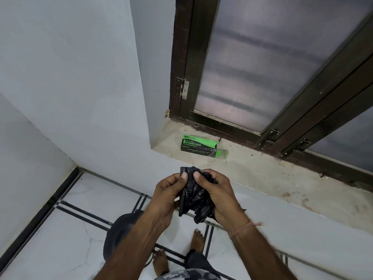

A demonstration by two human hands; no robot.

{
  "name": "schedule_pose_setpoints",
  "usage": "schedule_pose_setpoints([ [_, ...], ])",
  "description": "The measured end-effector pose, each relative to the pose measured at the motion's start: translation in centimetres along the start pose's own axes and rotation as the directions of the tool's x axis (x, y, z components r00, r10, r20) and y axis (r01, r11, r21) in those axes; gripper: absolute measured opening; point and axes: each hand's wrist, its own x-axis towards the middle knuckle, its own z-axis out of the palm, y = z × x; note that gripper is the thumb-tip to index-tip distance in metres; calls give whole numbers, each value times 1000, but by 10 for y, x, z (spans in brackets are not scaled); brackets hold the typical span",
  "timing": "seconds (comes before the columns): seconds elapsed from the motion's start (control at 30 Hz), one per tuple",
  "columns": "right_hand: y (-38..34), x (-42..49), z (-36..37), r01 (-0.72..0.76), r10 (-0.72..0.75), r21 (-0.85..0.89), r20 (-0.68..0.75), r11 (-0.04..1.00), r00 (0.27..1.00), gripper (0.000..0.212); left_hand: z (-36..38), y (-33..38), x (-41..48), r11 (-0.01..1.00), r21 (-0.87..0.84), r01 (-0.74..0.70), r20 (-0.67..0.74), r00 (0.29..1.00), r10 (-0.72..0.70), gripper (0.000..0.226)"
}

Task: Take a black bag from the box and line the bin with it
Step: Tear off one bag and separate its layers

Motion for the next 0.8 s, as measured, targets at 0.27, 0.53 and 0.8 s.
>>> schedule_pose_setpoints([
  [0.27,-1,12,-1,26,-27,-9,-23,1000,999,6,10,4,11,995,-99,23,-53,998,-28,23],
  [0.53,-8,32,2,1,8,90,-98,996,995,6,36,16,25,973,-228,28,-149,987,-63,17],
  [0.8,-31,66,-21,84,-84,-74,5,994,996,10,55,26,45,988,-120,-99,-202,977,73,33],
])
